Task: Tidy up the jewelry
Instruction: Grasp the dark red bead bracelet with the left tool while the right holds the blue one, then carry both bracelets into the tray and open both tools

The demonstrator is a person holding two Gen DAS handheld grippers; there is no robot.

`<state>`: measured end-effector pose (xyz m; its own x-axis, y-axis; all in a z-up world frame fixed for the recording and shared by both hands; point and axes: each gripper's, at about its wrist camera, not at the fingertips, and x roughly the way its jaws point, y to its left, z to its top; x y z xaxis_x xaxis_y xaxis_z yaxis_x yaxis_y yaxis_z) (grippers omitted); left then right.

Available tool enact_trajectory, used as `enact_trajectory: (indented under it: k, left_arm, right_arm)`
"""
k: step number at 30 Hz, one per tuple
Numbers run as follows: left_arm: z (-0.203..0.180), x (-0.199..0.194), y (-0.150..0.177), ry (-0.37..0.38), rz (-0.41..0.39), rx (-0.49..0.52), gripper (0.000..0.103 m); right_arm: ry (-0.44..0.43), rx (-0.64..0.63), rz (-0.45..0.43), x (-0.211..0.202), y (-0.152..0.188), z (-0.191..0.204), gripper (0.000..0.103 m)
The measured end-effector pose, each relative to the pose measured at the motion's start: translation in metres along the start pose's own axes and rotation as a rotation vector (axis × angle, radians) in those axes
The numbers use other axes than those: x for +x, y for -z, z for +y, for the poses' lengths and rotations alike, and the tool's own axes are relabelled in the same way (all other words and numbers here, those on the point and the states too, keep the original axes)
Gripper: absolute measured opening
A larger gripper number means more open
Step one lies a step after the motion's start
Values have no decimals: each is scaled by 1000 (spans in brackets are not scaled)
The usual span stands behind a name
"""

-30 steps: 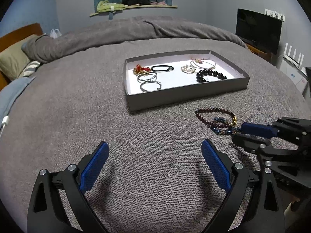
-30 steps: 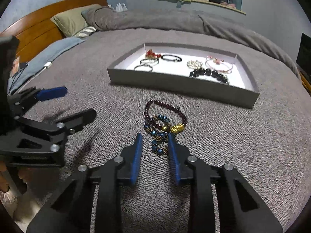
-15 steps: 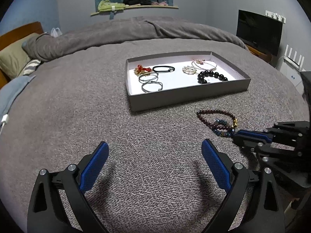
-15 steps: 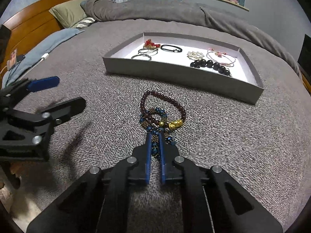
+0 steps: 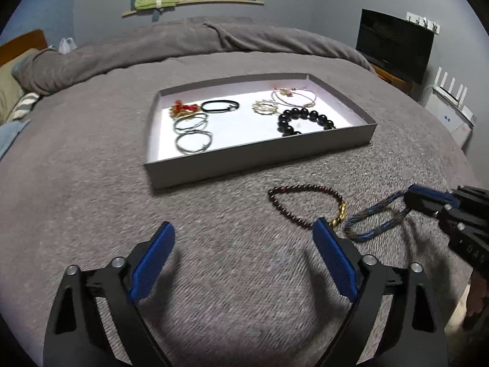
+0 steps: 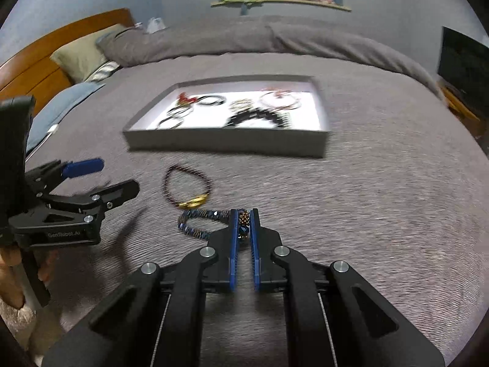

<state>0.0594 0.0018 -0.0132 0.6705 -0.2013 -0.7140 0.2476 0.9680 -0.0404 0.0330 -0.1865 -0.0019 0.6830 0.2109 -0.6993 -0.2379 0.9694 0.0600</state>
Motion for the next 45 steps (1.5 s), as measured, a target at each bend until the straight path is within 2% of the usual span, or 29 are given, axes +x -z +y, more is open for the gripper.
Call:
enact_trajectory:
  k: [2,6,7,12,16,19,24,28,31,35,38,45]
  left_arm:
    - [-2,7,-5,29,21,-5,70]
    - [-7,22,-10,57,52,-15,58]
    - [-8,27,-11,67,68,-15,51]
    - [-13,39,-12,92,98,-17,46]
    - [-16,40,-9,94,103,33,20]
    - [-15,35,-6,89,102,66,11]
    - [-4,24,5,102,107,65,10]
    - [-1,15,12,84,107,84,10]
    - [-3,20,10,71,112,88,11]
    - [-9,24,8,40,106,111,14]
    - [-12,27,7,24,103,118,16]
    - [-15,30,8,7,94,129,18]
  right_arm:
    - [33,7,-12,-1,-1,-9,7]
    - [52,24,-6,1,-2,-22,7]
    - [49,28,-3,3,-2,-23,7]
    - [17,42,19,11,1,-26,7]
    - [-9,62,41,18,4,-29,7]
    - [-16,66,49,20,5,-30,8]
    - [-21,57,57,22,6,-31,8]
    - [-22,62,61,22,7,-33,10]
    - [-11,62,62,24,7,-34,15]
    - [-11,59,74,27,8,-35,17]
    - [-1,53,79,28,8,-36,24]
    - [-11,48,90,35,11,-38,24]
